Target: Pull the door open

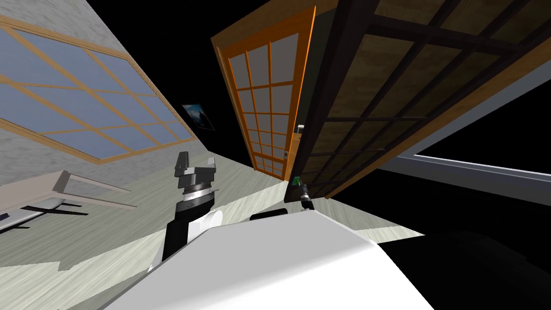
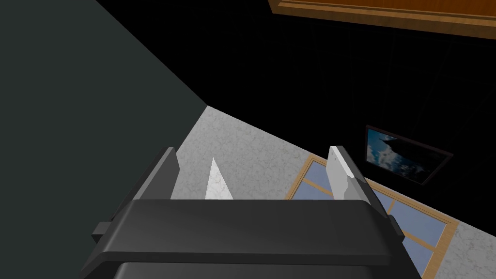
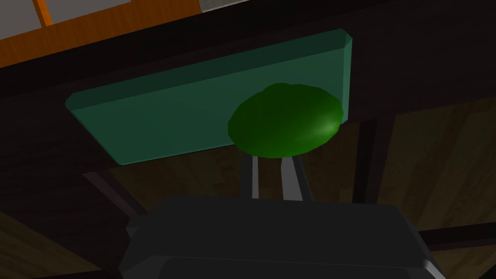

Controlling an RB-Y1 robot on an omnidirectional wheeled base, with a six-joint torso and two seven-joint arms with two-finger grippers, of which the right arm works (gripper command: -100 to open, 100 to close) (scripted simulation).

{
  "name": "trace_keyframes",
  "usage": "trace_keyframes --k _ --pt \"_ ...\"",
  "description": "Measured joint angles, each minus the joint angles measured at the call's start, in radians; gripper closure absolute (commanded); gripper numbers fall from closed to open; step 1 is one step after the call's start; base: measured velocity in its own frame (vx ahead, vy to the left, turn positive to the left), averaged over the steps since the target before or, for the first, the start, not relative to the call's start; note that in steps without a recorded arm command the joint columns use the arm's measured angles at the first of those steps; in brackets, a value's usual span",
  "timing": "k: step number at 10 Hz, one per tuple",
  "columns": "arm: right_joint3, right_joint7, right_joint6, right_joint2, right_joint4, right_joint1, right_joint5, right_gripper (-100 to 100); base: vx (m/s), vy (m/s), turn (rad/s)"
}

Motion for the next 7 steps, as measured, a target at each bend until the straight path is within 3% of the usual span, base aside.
trace_keyframes --k 2,3,4,5,7 --pt "0.015 -0.038 0.016 -0.01 -0.025 0.009 -0.021 100 -0.047 -0.013 0.036" --pt "0.021 -0.055 0.046 -0.013 -0.065 0.022 -0.038 100 -0.031 -0.021 0.022" --pt "0.027 -0.072 0.046 -0.012 -0.055 0.014 -0.045 100 -0.009 -0.015 -0.014" --pt "0.03 -0.08 0.02 -0.004 -0.014 -0.005 -0.046 100 -0.018 -0.016 0.037" --pt "0.047 -0.122 0.016 -0.013 -0.016 0.0 -0.066 100 -0.026 -0.023 0.04"
